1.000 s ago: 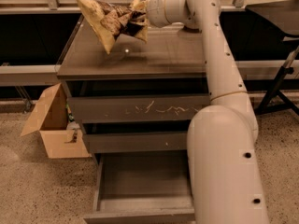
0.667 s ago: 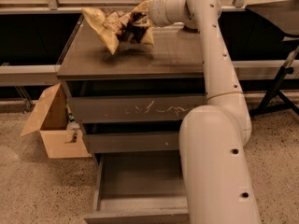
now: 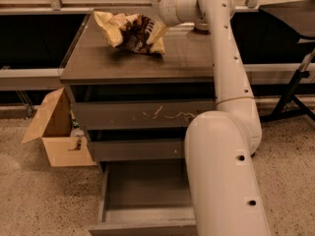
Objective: Pick brown chip bag from bottom drawer and place on counter
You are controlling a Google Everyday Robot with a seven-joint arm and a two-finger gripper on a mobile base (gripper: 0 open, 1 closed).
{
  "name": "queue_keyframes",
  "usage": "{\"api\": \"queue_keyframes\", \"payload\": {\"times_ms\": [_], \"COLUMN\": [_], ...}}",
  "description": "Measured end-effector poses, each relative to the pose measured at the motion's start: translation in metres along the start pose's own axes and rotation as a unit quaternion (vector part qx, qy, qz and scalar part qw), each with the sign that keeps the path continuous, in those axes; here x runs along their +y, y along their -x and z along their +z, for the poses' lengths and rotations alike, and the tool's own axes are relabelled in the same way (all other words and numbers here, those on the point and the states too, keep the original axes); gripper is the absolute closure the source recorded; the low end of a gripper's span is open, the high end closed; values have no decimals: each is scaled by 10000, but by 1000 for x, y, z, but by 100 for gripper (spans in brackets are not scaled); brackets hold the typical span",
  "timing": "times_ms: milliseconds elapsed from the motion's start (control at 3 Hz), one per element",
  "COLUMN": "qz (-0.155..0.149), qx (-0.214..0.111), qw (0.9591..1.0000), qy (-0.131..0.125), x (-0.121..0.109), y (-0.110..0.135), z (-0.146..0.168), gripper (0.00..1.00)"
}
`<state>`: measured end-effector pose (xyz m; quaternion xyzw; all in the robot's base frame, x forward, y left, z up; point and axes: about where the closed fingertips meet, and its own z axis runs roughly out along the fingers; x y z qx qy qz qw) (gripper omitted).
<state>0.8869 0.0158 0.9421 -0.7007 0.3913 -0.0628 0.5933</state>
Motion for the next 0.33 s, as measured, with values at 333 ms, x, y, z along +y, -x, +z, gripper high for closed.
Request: {"api": "queue_keyframes", "payload": {"times_ms": [333], "qz": [4], "qx": [42], "qw": [9997], "qy": [-228], "x": [-20], "y": [6], "z": [-22], "gripper": [0]}}
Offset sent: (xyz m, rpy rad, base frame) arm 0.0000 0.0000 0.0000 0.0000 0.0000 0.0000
